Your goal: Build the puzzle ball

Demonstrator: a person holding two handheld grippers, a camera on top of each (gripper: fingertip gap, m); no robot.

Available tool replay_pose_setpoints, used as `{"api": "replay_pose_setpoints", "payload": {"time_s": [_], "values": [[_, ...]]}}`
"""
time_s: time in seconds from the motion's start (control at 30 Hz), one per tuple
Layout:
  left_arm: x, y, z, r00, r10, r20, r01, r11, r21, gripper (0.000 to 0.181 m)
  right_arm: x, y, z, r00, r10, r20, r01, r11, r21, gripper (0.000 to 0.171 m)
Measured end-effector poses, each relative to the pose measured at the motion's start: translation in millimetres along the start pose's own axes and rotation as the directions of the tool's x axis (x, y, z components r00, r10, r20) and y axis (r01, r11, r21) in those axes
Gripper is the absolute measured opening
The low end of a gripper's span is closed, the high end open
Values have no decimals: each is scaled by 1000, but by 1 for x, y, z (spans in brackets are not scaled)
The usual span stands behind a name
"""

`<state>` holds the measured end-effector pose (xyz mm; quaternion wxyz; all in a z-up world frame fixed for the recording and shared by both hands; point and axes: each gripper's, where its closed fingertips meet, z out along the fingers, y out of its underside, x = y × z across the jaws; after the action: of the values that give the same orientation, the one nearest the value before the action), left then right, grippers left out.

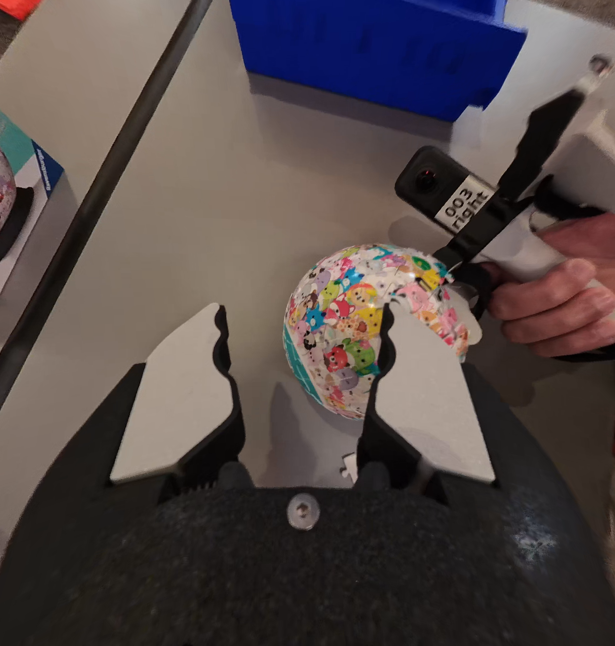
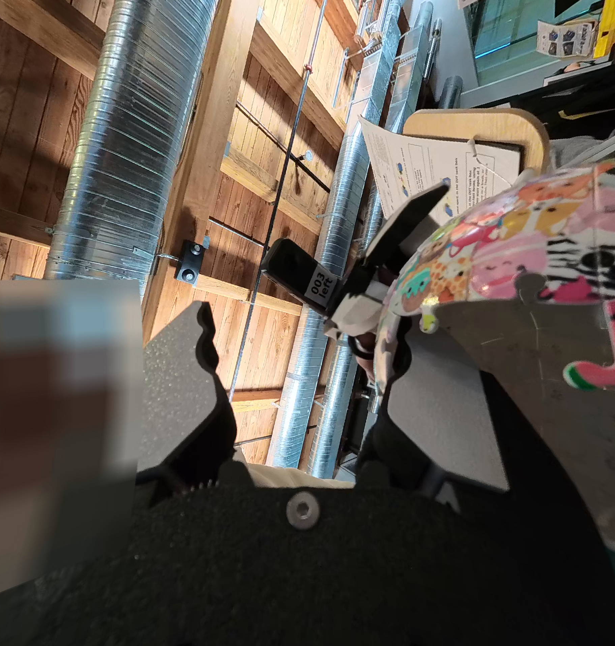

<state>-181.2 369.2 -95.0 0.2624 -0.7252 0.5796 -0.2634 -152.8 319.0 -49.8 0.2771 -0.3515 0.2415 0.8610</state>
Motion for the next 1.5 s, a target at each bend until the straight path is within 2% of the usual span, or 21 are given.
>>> {"api": "replay_pose_setpoints", "payload": {"time_s": [0.1, 0.27, 0.4, 0.43, 0.97, 1.2, 1.37, 1.5], "values": [[3, 4, 3, 1000, -8, -22, 8, 1000, -10, 81, 0, 0, 1, 1000, 6, -1, -6, 1000, 1, 102], [3, -8, -9, 999, -30, -35, 32, 998, 49, 82, -2, -2, 0, 1000, 0, 12, 0, 1000, 13, 99], [3, 3, -1, 1000, -2, -14, 2, 1000, -5, 84, -2, -2, 0, 1000, 6, 12, -6, 1000, 10, 101], [4, 5, 2, 1000, -3, -18, 3, 1000, -8, 80, -2, -1, 1, 1000, 7, 10, -7, 1000, 8, 103], [5, 7, 6, 997, -45, -55, 45, 999, 6, 81, -1, -3, -2, 1000, 7, 18, -7, 1000, 16, 100], [4, 6, 3, 998, -41, -42, 42, 999, 21, 75, 2, -5, -2, 1000, 17, 3, -17, 999, 42, 95], [3, 6, 5, 998, -52, -46, 53, 998, 24, 79, 1, -9, 1, 999, 37, -28, -34, 996, 81, 114], [4, 7, 4, 998, -43, -41, 43, 999, 11, 82, -2, -18, 0, 999, -22, -42, 28, 989, 145, 120]]}}
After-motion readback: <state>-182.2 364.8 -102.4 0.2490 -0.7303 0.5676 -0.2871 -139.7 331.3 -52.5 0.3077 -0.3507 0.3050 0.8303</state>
